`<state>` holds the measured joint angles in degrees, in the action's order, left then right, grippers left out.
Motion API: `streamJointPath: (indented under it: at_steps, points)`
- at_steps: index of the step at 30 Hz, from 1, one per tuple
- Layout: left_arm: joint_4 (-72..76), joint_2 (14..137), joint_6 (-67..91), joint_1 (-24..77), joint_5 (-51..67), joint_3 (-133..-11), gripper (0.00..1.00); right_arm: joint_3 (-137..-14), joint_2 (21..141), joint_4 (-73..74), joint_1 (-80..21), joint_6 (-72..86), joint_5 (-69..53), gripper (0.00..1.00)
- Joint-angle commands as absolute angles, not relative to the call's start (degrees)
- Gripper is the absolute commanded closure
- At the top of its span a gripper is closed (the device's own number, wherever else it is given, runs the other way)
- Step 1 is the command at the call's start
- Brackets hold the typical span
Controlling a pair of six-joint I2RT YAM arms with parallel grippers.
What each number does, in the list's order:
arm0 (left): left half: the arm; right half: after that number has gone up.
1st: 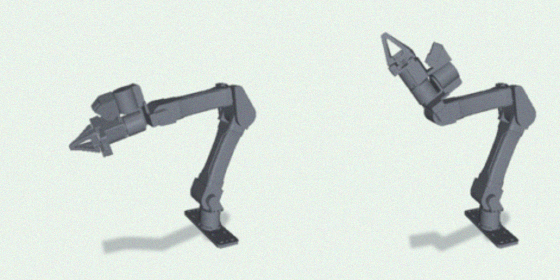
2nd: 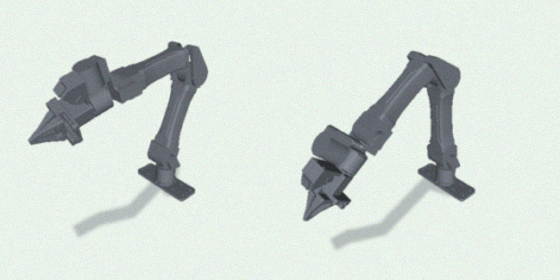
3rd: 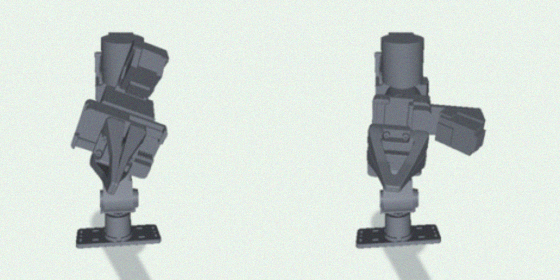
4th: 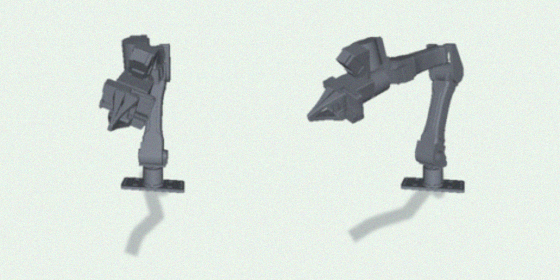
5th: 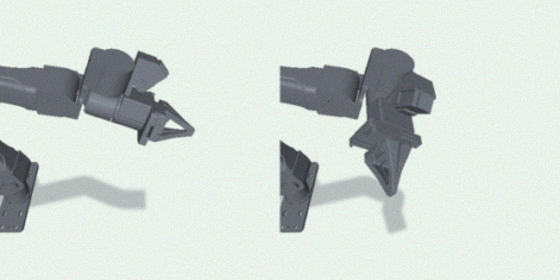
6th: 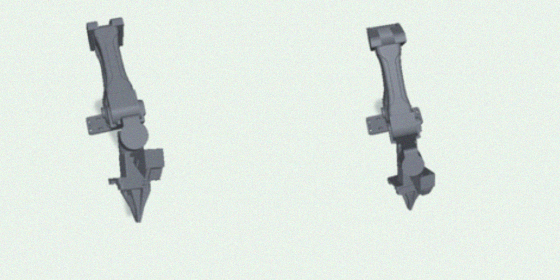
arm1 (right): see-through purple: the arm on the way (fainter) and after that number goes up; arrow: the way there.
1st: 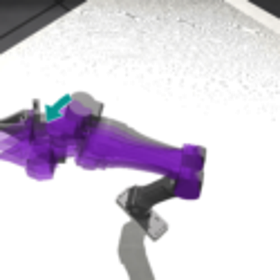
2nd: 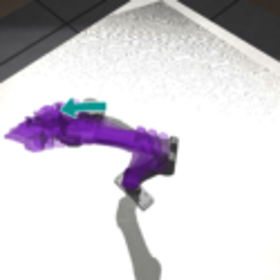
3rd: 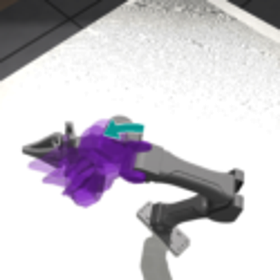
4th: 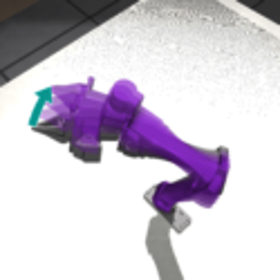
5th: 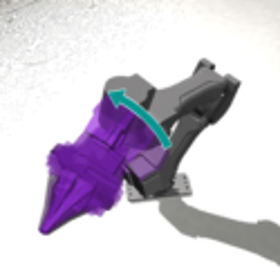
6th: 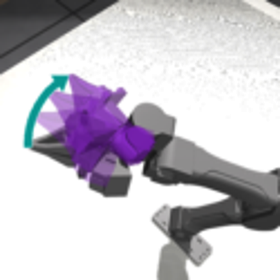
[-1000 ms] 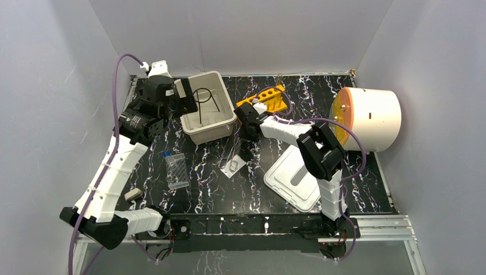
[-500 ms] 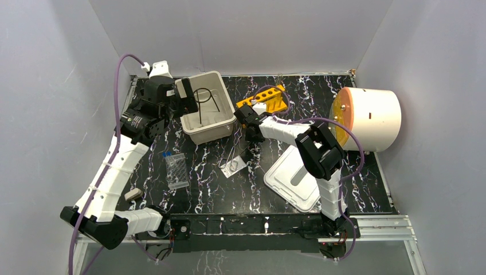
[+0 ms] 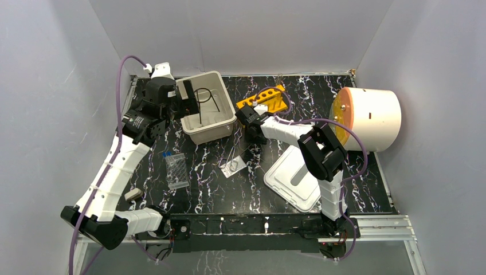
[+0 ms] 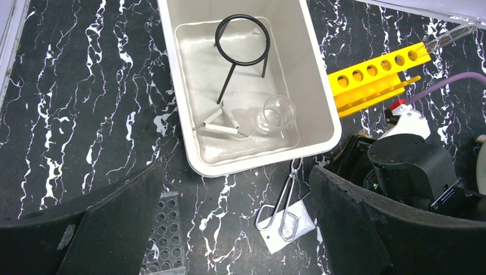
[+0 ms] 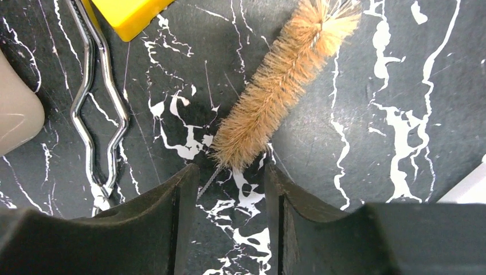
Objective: Organize the chemistry lab equipment
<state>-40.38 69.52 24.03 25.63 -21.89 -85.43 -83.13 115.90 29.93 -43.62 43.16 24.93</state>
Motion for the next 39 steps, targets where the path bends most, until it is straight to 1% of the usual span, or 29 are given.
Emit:
streamJointPath:
  at_steps: [1, 16, 18, 20, 21, 28, 33, 37, 39]
  points:
    - [-39.88, 67.51, 23.94, 25.84, -21.68, -84.57, 0.02, -85.76, 116.09, 31.47, -43.63, 46.74, 24.48, 0.49]
    - [-39.59, 66.71, 24.99, 25.84, -20.36, -84.26, 0.02, -87.24, 118.94, 33.88, -42.74, 49.84, 27.37, 0.82]
    - [-39.57, 66.66, 25.04, 25.84, -20.10, -84.16, 0.02, -86.64, 118.49, 33.44, -42.40, 50.26, 27.76, 0.88]
    - [-39.50, 66.68, 25.13, 25.84, -19.68, -84.05, 0.02, -86.14, 117.40, 33.14, -42.18, 50.57, 28.65, 0.97]
    - [-39.50, 66.71, 25.22, 25.84, -19.47, -84.02, 0.02, -85.95, 116.61, 33.14, -41.99, 50.67, 29.26, 1.00]
    - [-39.01, 67.23, 25.79, 25.84, -17.51, -83.75, 0.02, -82.13, 106.22, 32.24, -41.19, 51.74, 32.81, 1.00]
    - [-38.84, 67.79, 26.01, 25.84, -17.40, -83.75, 0.02, -79.53, 98.04, 30.61, -40.63, 48.62, 31.81, 1.00]
    - [-38.76, 68.26, 23.38, 25.84, -17.96, -84.09, 0.02, -75.98, 91.71, 22.54, -40.65, 41.15, 27.51, 1.00]
    - [-39.04, 68.02, 21.02, 25.84, -20.57, -84.44, 0.02, -75.26, 89.34, 17.76, -40.65, 36.49, 24.10, 1.00]
